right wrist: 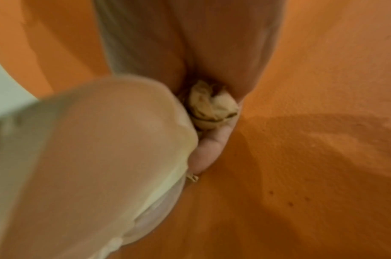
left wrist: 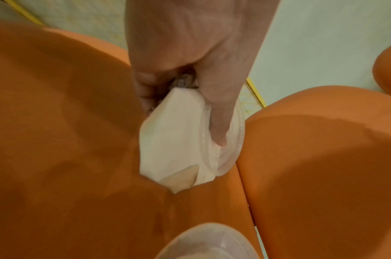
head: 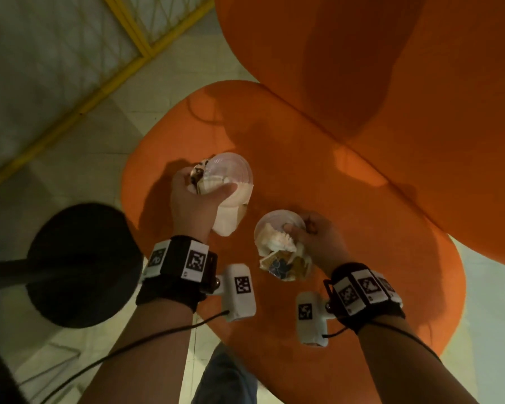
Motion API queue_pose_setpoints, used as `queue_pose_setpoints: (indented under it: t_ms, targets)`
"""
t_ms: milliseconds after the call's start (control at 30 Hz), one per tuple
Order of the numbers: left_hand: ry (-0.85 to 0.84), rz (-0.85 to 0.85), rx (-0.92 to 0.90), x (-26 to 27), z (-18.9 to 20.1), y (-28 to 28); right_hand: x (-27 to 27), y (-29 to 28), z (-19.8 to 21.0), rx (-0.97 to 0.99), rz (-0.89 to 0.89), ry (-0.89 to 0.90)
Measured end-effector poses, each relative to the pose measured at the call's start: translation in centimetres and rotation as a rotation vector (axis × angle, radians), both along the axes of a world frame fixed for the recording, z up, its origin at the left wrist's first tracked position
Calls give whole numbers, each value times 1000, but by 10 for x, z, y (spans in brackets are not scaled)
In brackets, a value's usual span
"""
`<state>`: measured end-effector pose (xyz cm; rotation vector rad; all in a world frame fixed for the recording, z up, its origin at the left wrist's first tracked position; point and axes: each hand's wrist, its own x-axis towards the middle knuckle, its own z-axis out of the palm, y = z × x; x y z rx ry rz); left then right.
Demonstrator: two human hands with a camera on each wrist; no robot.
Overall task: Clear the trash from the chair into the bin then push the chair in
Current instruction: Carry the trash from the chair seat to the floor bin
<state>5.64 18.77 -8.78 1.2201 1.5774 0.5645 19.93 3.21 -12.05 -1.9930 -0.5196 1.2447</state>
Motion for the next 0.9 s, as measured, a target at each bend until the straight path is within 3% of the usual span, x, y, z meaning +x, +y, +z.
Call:
queue_pose_setpoints:
  t_ms: [167,467,633,900]
  targets:
    - [-117,68,12,-36,22,-56,-14,-33,13,16,27,3]
    - [-300,376,-57,-147,49,-178,-79,-82,52,44,312,-67]
    - [-322,606,-103,-250,46,-247,-167,-95,55,5,499,7]
    - [-257,1005,-122,-451,21,-361,-375,-117,35,5,843,29]
